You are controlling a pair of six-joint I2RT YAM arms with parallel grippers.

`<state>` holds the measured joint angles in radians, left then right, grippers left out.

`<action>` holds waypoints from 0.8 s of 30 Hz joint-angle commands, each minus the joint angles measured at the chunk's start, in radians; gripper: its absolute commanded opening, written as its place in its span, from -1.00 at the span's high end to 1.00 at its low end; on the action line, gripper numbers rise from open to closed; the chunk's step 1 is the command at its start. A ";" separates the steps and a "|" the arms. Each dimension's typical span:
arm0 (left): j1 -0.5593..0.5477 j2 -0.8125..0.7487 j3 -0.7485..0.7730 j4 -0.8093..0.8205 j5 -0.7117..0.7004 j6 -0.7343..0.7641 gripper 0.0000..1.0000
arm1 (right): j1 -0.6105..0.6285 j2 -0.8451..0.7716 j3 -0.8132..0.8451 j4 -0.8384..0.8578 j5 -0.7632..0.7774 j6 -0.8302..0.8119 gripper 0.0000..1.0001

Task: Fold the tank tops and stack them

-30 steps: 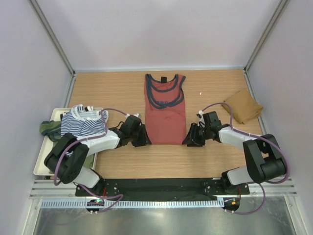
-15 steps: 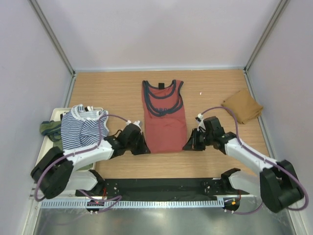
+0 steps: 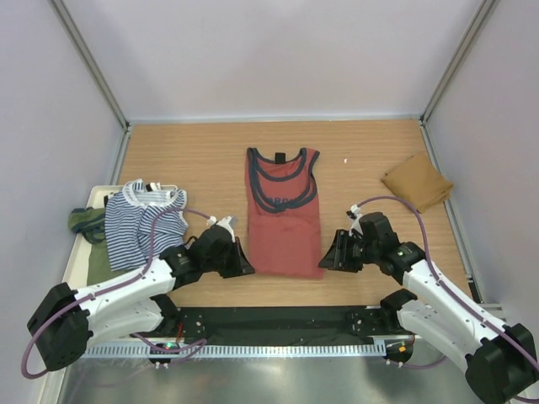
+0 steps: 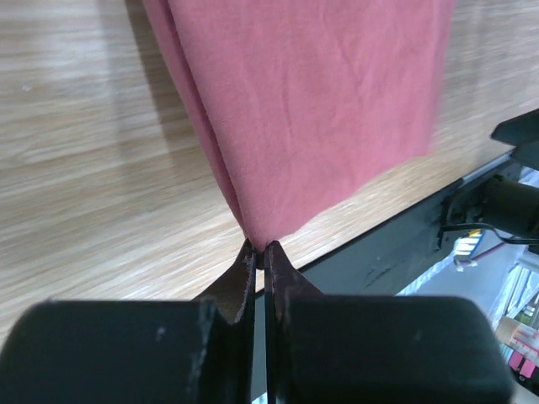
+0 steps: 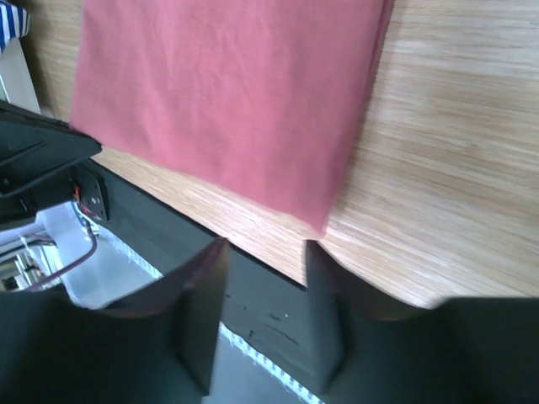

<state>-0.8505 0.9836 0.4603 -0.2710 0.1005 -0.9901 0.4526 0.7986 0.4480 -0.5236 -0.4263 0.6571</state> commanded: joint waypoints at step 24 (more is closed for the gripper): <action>0.074 -0.002 -0.077 0.047 0.080 -0.005 1.00 | 0.182 0.190 0.033 0.128 0.172 0.004 -0.14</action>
<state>-0.7803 0.9966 0.3859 -0.2569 0.1539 -0.9958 0.6186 1.0420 0.5491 -0.4057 -0.2714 0.5819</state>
